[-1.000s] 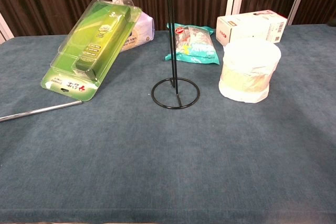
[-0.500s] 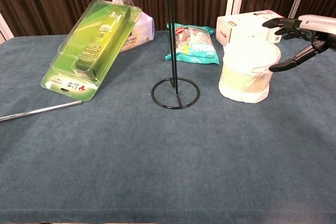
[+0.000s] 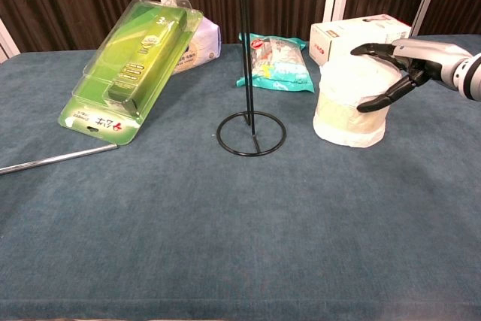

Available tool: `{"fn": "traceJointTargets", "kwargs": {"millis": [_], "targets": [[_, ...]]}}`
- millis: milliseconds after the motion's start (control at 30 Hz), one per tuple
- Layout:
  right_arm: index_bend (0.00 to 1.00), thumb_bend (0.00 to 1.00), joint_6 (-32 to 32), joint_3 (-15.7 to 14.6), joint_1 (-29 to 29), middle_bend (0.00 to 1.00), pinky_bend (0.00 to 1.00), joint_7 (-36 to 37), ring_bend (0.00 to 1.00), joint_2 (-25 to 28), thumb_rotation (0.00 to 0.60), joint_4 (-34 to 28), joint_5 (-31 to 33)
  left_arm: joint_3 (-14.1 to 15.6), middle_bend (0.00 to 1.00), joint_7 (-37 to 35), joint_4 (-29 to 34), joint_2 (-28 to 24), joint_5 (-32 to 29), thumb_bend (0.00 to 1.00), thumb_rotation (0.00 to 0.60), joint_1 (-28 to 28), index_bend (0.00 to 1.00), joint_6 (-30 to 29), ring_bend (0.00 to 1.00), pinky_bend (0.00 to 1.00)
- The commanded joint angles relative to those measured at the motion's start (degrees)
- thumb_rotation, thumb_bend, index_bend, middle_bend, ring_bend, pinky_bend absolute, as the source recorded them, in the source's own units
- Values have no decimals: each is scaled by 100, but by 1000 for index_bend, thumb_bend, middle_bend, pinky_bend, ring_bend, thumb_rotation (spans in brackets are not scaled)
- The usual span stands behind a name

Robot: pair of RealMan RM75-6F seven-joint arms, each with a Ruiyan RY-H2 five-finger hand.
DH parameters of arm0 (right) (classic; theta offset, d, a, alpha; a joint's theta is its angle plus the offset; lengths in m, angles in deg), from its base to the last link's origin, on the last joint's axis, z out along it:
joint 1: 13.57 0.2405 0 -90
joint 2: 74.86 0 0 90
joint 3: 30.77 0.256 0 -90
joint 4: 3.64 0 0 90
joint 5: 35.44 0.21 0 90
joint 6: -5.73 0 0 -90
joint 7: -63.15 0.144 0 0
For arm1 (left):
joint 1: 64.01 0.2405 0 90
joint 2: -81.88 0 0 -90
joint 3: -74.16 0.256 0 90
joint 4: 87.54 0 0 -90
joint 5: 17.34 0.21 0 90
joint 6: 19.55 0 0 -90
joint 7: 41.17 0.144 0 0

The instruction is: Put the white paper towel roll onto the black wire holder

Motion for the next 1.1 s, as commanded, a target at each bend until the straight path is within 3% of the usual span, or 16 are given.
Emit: {"fn": "traceJointTargets", "kwargs": {"millis": [33,67,133,233,433,700,933,1100], "targets": [[401,141,-40,56,-3,342,57,-68,228,-74,600,37,178,-1,99,-12,1,-6,2,444,600,3,0,-8,51,101],[579,169,-19,71,-6,473,126,-102,382,-80,600,17,271,-2,99,-20,1,-8,4,444,600,6,0,-17,51,101],[719,217,-95,119,-32,586,215,-172,511,-98,600,-9,402,1,99,-31,-1,-13,13,444,600,10,0,-29,51,101],[799,260,-399,220,-129,646,261,-105,574,-77,600,-166,409,8,99,-36,3,-16,34,444,600,17,0,-47,51,101],[820,290,-1186,525,-466,660,272,565,587,465,600,-946,7,20,99,-39,16,-23,67,445,600,34,0,-85,51,101],[798,290,-1959,1259,-857,660,275,977,587,1794,600,-2769,-72,38,99,-18,31,-6,116,444,600,23,0,-75,51,101],[777,290,-1723,1729,-505,659,296,383,582,2404,600,-3914,457,42,99,0,33,3,133,443,600,20,0,-75,51,101],[762,290,-1787,1895,133,659,316,-980,572,2352,600,-4322,1331,23,99,-34,19,-3,88,444,600,16,0,-60,52,101]]}}
